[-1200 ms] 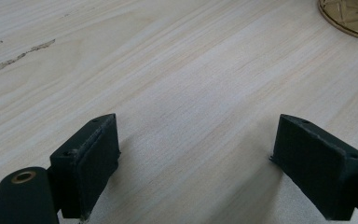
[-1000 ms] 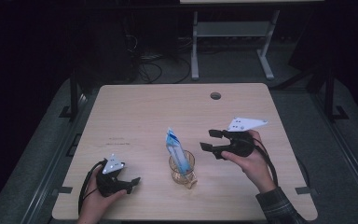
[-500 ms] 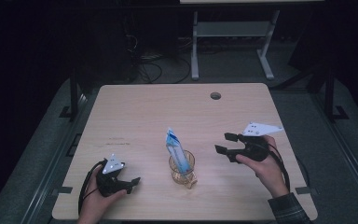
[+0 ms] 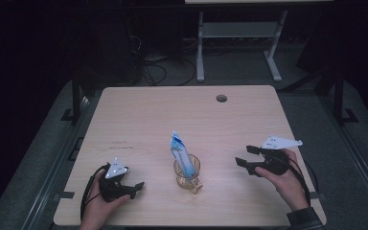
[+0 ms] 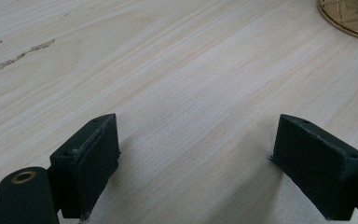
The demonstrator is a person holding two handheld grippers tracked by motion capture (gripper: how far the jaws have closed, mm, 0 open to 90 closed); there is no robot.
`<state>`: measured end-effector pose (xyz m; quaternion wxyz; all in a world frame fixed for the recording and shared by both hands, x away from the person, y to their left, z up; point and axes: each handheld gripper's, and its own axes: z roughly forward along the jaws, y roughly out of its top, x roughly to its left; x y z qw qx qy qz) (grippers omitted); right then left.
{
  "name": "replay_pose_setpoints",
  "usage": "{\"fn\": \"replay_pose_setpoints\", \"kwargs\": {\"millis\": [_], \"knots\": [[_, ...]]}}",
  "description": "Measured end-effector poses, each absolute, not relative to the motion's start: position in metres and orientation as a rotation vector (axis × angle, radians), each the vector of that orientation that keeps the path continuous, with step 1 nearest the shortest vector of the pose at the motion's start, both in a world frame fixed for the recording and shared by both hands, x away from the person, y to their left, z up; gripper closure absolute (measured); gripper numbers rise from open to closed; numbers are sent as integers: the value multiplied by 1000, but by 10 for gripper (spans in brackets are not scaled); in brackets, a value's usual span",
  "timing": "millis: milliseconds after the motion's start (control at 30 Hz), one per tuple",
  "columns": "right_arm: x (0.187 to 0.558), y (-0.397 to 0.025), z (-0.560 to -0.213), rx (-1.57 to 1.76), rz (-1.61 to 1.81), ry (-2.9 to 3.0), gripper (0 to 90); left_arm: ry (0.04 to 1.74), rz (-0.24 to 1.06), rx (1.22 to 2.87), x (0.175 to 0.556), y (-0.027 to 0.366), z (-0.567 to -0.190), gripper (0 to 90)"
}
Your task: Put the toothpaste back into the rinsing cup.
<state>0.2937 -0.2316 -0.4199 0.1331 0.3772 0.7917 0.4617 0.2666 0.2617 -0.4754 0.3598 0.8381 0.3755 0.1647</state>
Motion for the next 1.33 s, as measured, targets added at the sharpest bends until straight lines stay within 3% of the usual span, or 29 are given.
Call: {"fn": "replay_pose_setpoints", "kwargs": {"millis": [933, 1333], "knots": [[270, -272, -477, 1302, 987, 2305, 177, 965, 424, 2165, 267, 262, -475, 132], [271, -274, -482, 1264, 992, 2268, 134, 966, 427, 2164, 266, 262, -475, 132]]}}
